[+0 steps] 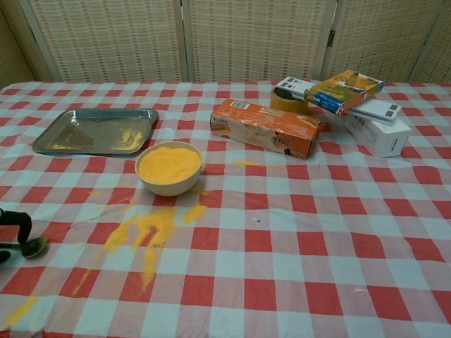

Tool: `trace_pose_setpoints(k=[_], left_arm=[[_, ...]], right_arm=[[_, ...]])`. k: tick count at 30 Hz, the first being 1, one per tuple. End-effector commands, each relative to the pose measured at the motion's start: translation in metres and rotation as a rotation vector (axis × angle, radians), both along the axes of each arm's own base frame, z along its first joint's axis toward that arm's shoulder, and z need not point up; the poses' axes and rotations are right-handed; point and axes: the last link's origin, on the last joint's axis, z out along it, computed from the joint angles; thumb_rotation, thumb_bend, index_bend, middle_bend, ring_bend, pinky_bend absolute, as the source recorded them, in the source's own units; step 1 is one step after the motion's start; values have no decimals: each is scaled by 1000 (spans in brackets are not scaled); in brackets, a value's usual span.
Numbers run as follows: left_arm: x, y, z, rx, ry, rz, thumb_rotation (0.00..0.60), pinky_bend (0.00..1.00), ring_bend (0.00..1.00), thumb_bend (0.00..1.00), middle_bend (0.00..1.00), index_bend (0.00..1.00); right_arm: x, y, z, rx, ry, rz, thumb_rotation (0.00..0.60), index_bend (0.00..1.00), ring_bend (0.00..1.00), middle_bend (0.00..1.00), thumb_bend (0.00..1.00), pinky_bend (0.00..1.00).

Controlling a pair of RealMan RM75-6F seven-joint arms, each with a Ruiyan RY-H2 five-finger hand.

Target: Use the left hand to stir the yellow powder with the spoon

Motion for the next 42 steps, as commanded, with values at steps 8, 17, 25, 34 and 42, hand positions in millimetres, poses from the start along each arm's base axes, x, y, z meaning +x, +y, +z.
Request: trace_pose_setpoints(k=[8,17,25,34,42], left_arm=[[-2,2,-3,-6,10,11,600,1000,1000,413,1000,500],[-2,4,-2,1,3,14,600,1000,1000,421,1000,594],[-2,4,0,16,-9,7,600,1000,1000,420,1000,613],[-3,2,2,16,1,11,600,1000,1000,430,1000,624],[-6,1,0,-19,3,34,600,1000,1000,441,1000,483]], right_arm=[[0,0,0,5,4,-9,600,0,0,0,151,0],[0,0,-1,6,5,-12,600,0,0,0,151,0],[0,0,-2,11,7,-16,600,0,0,0,151,0],[0,0,-3,17,9,-18,600,0,0,0,151,0],[-1,-1,-3,18,10,-23,600,0,0,0,151,0]])
